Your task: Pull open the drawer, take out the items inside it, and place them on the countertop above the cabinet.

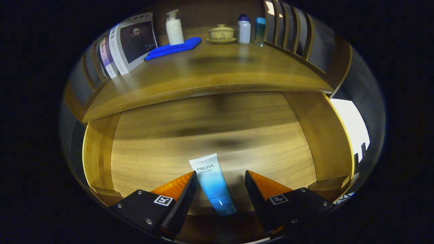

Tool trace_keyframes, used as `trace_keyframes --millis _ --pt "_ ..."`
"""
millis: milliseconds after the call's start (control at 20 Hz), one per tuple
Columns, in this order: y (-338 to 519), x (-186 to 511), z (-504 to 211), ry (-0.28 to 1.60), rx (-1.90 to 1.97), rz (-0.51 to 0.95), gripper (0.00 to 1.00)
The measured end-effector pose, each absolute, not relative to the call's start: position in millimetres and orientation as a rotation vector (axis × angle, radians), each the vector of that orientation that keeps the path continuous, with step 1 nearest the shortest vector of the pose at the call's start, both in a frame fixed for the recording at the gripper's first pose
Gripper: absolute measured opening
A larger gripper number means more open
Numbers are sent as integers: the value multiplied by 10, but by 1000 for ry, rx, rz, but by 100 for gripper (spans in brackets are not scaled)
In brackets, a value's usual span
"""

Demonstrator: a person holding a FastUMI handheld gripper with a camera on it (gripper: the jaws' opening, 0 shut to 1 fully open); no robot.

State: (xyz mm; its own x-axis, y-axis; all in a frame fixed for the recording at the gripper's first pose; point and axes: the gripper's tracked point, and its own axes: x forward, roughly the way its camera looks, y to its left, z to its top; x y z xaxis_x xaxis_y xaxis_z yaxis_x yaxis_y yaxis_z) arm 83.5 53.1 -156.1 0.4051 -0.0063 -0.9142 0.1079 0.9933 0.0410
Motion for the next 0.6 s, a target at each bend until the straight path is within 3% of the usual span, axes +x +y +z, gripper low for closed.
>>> trace_keyframes --millis 600 --pt "653 679 -1815 1340 131 -76 87"
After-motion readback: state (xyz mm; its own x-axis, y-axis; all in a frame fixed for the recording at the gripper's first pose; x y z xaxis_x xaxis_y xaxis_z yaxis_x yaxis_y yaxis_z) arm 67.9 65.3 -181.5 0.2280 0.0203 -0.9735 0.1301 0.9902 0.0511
